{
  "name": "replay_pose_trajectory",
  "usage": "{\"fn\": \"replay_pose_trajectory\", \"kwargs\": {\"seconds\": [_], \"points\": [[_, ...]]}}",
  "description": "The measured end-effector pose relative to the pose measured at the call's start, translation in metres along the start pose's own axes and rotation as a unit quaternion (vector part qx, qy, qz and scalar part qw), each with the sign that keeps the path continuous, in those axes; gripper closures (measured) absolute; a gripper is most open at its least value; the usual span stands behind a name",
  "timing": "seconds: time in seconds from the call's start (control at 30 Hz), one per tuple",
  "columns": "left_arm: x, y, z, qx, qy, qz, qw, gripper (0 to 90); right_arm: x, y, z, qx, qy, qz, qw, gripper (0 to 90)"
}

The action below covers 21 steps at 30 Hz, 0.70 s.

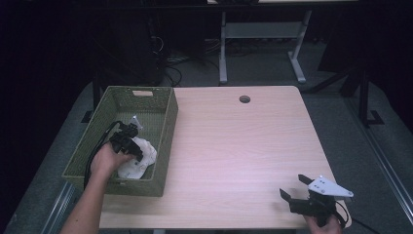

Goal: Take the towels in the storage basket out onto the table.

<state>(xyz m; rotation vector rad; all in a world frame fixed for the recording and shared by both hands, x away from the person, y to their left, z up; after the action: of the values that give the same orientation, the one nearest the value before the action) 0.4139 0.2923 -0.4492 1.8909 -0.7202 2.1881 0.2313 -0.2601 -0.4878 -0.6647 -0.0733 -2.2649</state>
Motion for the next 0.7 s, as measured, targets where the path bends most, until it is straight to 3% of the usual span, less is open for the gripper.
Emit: {"fn": "replay_pose_trajectory", "kwargs": {"seconds": [0.07,0.2,0.33,0.7], "points": [[-0.0006,0.0000,-0.0002,0.001,-0.001,0.004,1.0000,41.7,-0.0001,0.0002,0.0000,0.000,0.000,0.000,1.0000,13.7],[-0.0014,0.0045,-0.0019,-0.021,-0.004,0.031,0.9993,48.6,-0.0003,-0.0004,0.0000,0.000,-0.001,0.000,1.0000,13.7],[-0.0016,0.0041,-0.0022,-0.022,-0.004,0.036,0.9991,54.0,-0.0007,-0.0007,-0.0001,0.000,-0.002,0.000,1.0000,13.8],[-0.0012,-0.0005,0.0013,-0.002,-0.028,0.034,0.9990,69.8,-0.0005,-0.0009,-0.0003,0.001,-0.003,0.001,1.0000,13.7]]}}
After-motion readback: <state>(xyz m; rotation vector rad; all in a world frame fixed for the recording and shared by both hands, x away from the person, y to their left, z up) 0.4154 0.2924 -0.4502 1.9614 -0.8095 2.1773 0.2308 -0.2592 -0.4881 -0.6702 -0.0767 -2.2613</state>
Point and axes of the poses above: each handheld gripper's, and its own axes: x roughly backward along the jaws, z roughly out of its top, y roughly to its right, the point moved 3 cm from there along -x, roughly forward along the jaws, and after that the axes turned 14 degrees about z, right-handed, at the moved point
